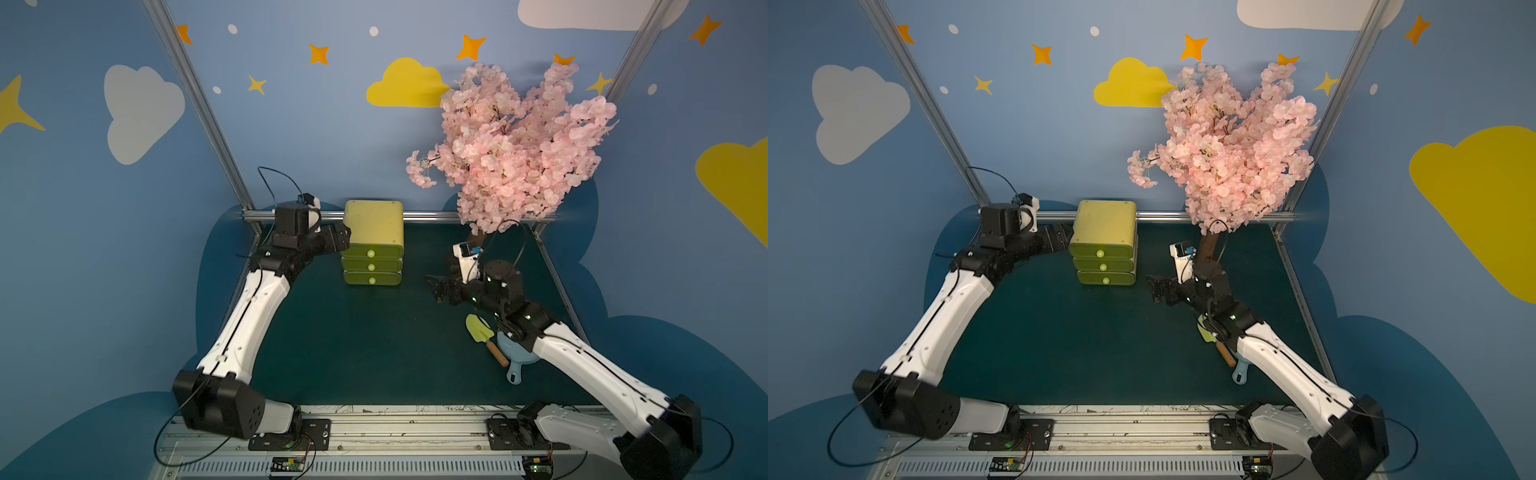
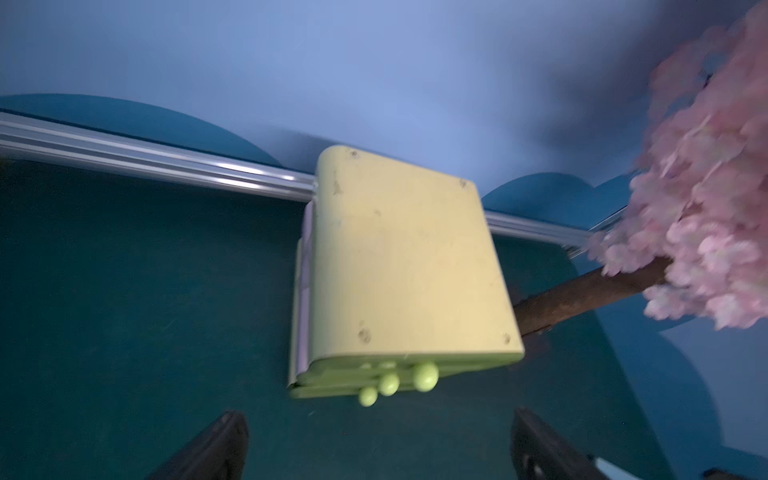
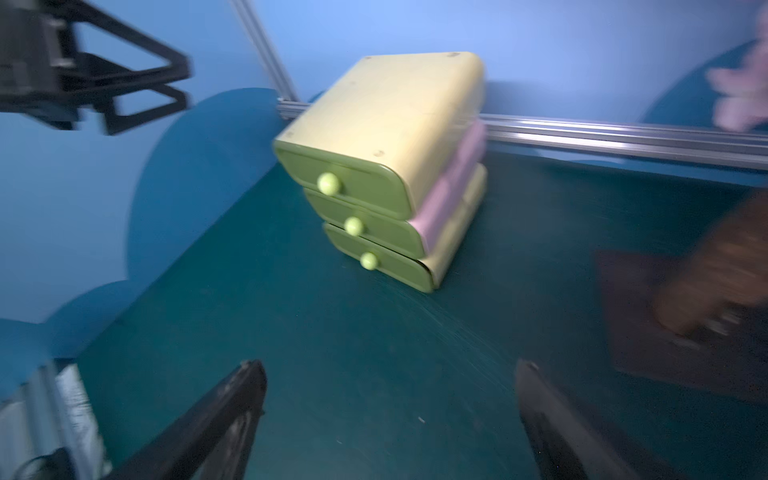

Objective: Place the plugs into the drawer by color
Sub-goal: Adjust the storage box at the center of the board, then reset both arms

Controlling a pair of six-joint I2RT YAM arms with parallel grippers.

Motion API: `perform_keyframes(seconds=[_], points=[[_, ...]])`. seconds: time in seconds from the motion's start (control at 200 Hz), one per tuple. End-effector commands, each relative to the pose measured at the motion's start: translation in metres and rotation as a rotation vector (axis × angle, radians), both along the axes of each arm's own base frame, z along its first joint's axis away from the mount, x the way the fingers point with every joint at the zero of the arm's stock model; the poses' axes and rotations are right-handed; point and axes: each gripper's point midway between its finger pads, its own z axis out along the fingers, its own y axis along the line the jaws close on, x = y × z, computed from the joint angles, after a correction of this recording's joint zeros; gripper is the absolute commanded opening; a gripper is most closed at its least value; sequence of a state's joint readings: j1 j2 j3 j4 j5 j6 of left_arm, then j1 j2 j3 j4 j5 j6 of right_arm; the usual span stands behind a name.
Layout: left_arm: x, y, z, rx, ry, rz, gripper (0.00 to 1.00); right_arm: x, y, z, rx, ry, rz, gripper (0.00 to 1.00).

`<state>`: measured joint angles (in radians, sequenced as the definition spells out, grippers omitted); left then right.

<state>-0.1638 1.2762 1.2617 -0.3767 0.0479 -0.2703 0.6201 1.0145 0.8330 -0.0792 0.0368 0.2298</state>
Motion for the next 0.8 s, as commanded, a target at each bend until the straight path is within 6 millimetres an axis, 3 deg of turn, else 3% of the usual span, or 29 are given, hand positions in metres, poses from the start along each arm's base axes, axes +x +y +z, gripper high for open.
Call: perform_keyframes(seconds=[0.0, 0.02, 0.03, 0.055, 0.11, 0.165, 0.27, 0.36, 0.451, 0.536, 0.661, 0.761, 0.791], points=[[-0.01, 0.023, -0.068, 0.335, -0.153, -0.009, 1.0, -0.004, -0.083, -0.036, -0.16, -0.014, -0.287, 0.99], [-0.009, 0.031, -0.077, 0.372, -0.197, 0.032, 1.0, -0.008, -0.088, -0.037, -0.166, -0.039, -0.287, 0.99], [-0.013, 0.035, -0.094, 0.394, -0.185, 0.044, 1.0, -0.01, -0.09, -0.038, -0.171, -0.053, -0.285, 0.99], [-0.017, 0.04, -0.114, 0.441, -0.227, 0.05, 1.0, -0.012, -0.094, -0.037, -0.177, -0.1, -0.288, 0.98], [-0.03, 0.03, -0.155, 0.477, -0.157, -0.078, 1.0, -0.016, -0.107, -0.031, -0.205, -0.194, -0.32, 0.99], [-0.035, 0.023, -0.176, 0.417, -0.109, -0.104, 1.0, -0.014, -0.129, -0.035, -0.242, -0.246, -0.424, 0.98], [-0.033, 0.018, -0.163, 0.262, -0.148, -0.065, 1.0, -0.004, -0.163, -0.067, -0.332, -0.227, -0.572, 0.99], [-0.028, 0.029, -0.147, 0.226, -0.18, -0.003, 1.0, 0.004, -0.182, -0.103, -0.419, -0.16, -0.624, 0.98], [-0.029, 0.031, -0.171, 0.295, -0.145, -0.098, 1.0, 0.016, -0.189, -0.124, -0.421, -0.151, -0.637, 0.98], [-0.026, 0.051, -0.205, 0.238, -0.086, -0.022, 1.0, 0.03, -0.197, -0.13, -0.374, -0.217, -0.658, 0.99], [-0.019, 0.062, -0.199, 0.202, -0.147, -0.024, 1.0, 0.046, -0.22, -0.134, -0.272, -0.174, -0.719, 0.98], [-0.013, 0.086, -0.218, 0.175, -0.135, 0.087, 1.0, 0.059, -0.236, -0.154, -0.146, -0.107, -0.729, 0.98], [-0.01, 0.086, -0.226, 0.176, -0.132, 0.085, 1.0, 0.065, -0.228, -0.155, -0.133, -0.114, -0.689, 0.99]])
